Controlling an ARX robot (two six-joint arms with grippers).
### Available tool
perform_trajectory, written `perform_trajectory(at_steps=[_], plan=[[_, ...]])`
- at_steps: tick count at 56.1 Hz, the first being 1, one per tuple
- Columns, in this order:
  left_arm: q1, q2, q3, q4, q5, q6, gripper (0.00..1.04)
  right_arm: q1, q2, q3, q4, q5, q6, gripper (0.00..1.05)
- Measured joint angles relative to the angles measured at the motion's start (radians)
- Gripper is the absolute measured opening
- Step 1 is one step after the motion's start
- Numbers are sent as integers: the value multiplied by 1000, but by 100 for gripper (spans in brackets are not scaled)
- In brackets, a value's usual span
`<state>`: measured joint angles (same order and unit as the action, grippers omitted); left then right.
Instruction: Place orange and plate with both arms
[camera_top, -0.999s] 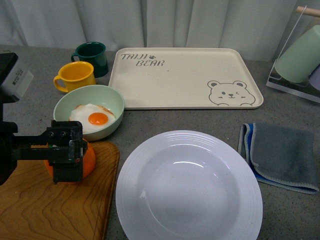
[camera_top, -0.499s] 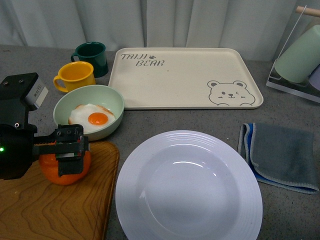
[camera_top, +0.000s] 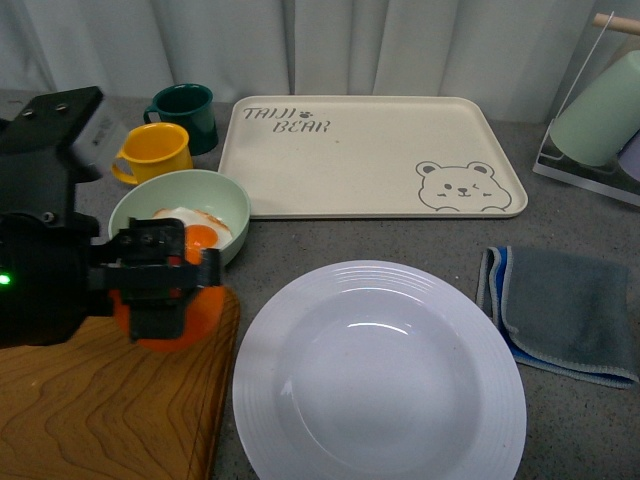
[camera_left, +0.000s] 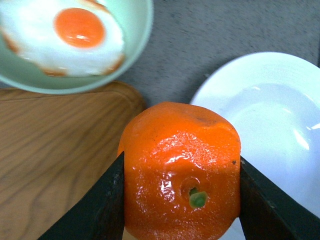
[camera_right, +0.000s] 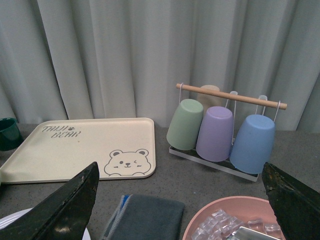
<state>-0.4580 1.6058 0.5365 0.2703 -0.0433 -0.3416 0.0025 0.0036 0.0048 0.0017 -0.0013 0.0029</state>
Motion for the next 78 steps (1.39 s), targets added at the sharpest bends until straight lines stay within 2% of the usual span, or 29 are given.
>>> perform_trajectory(at_steps=[10, 17, 25, 38, 46, 54, 65, 72, 75, 78], plan=[[-127, 118, 82, 38, -1, -57, 51, 0, 0, 0, 0, 0, 0, 95], [-181, 193, 147, 40, 1, -73, 51, 0, 0, 0, 0, 0, 0, 95], [-212, 267, 200, 40, 0, -74, 51, 0, 0, 0, 0, 0, 0, 95], [-210, 328, 220, 35, -5, -74, 50, 0, 0, 0, 0, 0, 0, 95], [-210, 328, 221, 35, -5, -75, 70, 0, 0, 0, 0, 0, 0, 95], [-202, 320, 219, 31, -6, -78, 100, 0, 0, 0, 0, 0, 0, 95], [-172, 256, 172, 47, -18, -84, 98, 0, 0, 0, 0, 0, 0, 95], [-128, 184, 117, 79, -64, -96, 98, 0, 0, 0, 0, 0, 0, 95], [-116, 166, 77, 160, -135, -73, 95, 0, 0, 0, 0, 0, 0, 95], [-100, 184, 23, 340, -243, -24, 85, 0, 0, 0, 0, 0, 0, 95]])
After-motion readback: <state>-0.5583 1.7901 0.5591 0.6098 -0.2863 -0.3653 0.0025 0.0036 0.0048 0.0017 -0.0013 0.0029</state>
